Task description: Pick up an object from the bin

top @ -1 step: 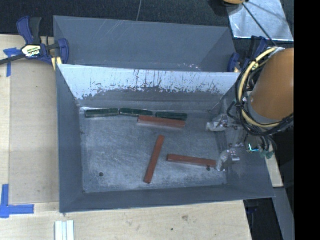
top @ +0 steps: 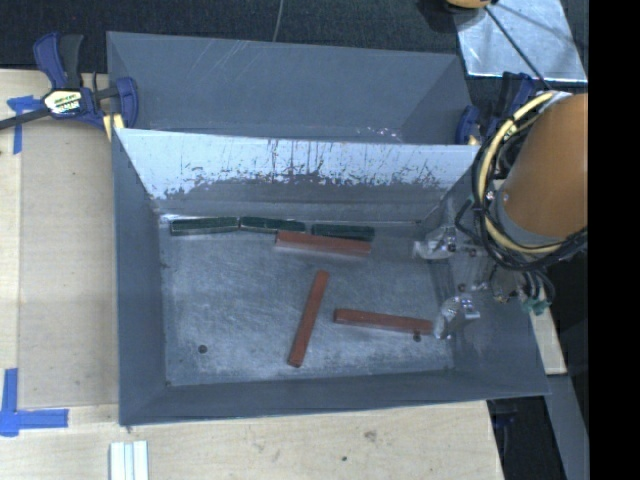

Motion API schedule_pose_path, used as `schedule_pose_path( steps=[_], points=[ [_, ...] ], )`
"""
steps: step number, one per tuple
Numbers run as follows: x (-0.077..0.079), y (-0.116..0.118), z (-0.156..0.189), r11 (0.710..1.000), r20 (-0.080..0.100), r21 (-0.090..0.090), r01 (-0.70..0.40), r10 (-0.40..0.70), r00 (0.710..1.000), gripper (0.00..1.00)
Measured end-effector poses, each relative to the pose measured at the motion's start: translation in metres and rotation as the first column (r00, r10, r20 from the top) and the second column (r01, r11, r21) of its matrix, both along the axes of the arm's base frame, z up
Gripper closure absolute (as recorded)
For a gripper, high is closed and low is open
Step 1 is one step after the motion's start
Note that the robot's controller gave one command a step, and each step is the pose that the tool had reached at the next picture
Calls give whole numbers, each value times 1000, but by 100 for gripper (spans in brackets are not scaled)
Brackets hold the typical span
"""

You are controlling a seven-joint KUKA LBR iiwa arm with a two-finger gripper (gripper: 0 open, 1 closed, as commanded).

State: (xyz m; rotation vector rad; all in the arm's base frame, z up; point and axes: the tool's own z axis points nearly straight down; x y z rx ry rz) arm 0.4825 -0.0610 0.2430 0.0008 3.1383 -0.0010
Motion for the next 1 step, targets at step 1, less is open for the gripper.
schedule_pose_path(
  steps=[1],
  points=[
    [3,2,-53,997,5,-1,-75,75,997,0]
  ],
)
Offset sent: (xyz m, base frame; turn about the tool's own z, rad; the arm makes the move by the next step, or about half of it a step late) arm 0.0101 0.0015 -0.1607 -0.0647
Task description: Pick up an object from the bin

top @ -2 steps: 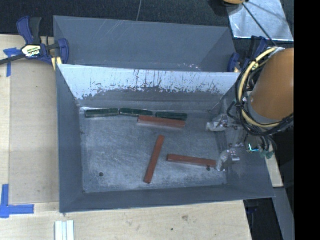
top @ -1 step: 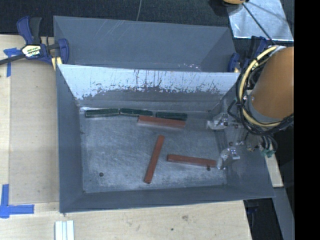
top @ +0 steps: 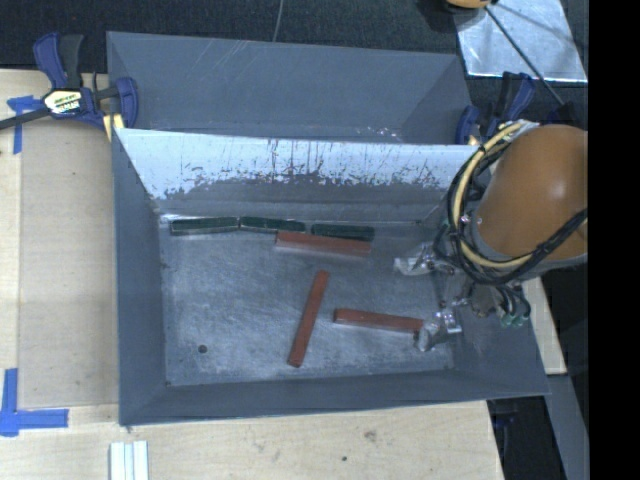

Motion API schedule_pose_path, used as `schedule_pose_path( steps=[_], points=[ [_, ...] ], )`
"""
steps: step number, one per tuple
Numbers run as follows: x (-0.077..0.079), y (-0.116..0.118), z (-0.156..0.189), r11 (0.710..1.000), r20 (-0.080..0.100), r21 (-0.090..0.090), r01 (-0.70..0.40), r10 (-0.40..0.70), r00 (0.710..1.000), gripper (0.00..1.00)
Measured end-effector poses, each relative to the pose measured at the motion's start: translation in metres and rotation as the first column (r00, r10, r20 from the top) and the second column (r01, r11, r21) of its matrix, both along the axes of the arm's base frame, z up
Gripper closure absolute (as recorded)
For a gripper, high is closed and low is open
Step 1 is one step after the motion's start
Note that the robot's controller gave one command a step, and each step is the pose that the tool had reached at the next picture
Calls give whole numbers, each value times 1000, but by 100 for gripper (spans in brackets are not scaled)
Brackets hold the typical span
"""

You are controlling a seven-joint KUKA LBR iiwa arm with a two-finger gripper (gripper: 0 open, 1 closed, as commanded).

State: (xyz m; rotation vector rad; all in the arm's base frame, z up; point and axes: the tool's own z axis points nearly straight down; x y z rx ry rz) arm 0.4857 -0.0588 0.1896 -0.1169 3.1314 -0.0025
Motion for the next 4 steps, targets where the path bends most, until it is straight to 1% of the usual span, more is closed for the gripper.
schedule_pose_path(
  steps=[1,2,3,4],
  points=[
    [5,-1,-68,1000,-1,1,-3,3,1000,0],
    [6,-2,-87,1000,-6,2,6,-6,1000,0],
    [12,14,-85,999,-12,2,-50,50,999,0],
    [12,18,-113,997,11,-1,-77,77,997,100]
  ],
)
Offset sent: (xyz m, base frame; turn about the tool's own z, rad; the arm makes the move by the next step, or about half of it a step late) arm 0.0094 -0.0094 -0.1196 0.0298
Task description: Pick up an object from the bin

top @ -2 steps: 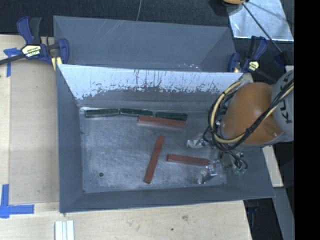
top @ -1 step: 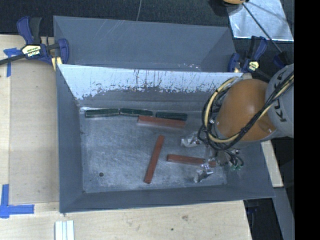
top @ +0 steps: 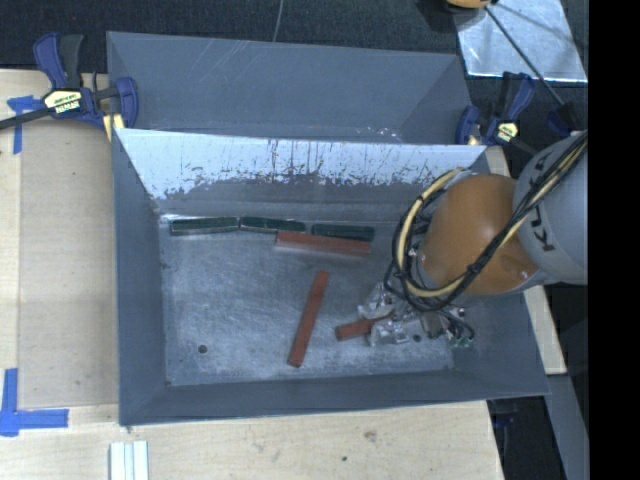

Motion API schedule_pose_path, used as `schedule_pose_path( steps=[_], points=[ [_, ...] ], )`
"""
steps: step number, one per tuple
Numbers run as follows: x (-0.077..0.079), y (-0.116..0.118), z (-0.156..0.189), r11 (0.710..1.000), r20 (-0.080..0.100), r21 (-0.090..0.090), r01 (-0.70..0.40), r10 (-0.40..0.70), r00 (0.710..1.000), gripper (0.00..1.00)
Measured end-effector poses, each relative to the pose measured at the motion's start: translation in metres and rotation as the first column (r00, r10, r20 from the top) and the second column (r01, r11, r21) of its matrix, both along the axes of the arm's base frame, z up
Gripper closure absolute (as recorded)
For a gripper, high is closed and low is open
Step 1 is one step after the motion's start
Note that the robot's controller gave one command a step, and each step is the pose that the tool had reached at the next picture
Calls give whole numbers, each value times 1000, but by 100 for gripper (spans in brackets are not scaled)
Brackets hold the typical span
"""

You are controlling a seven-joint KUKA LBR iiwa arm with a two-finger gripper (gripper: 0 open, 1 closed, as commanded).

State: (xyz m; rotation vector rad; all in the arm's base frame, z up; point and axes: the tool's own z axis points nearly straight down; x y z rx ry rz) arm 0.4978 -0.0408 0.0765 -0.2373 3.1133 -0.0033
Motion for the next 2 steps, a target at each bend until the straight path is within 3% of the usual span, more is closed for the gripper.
schedule_pose_path(
  steps=[1,2],
  points=[
    [0,0,0,1000,0,0,-1,1,1000,100],
    [7,5,132,997,-17,1,-76,76,997,100]
  ],
)
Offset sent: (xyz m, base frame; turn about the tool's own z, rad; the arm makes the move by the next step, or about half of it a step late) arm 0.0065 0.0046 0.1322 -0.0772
